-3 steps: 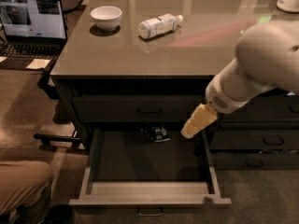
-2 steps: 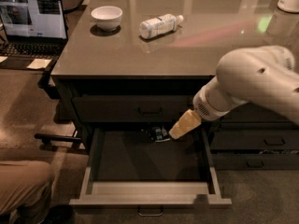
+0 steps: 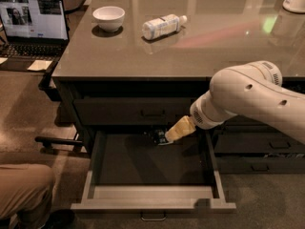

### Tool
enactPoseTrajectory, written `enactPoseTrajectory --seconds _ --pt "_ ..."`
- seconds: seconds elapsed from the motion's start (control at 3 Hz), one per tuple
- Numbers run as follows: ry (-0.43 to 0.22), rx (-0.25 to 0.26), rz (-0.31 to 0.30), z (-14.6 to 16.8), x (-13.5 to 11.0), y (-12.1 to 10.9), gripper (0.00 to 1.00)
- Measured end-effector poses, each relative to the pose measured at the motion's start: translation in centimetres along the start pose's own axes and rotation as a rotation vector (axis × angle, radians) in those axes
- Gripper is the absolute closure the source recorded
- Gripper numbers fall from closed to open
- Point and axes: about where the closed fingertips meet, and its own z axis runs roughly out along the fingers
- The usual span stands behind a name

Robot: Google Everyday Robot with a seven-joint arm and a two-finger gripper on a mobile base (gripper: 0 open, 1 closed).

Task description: Pick blue chip bag from middle drawer and place on counter

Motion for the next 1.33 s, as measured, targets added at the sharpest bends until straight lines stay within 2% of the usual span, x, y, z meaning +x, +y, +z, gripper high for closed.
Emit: enactPoseTrajectory --seconds 0.33,0.67,1.0,1.33 --pt "0.0 0.0 0.008 0.3 0.1 0.0 0.0" --pt "-0.012 -0.014 0.068 2.8 1.4 0.2 0.0" --pt "-0.029 -0.063 0.181 8.1 4.4 0.8 0.0" --pt "-0.05 -0.119 0.267 13.3 6.2 1.4 0.0"
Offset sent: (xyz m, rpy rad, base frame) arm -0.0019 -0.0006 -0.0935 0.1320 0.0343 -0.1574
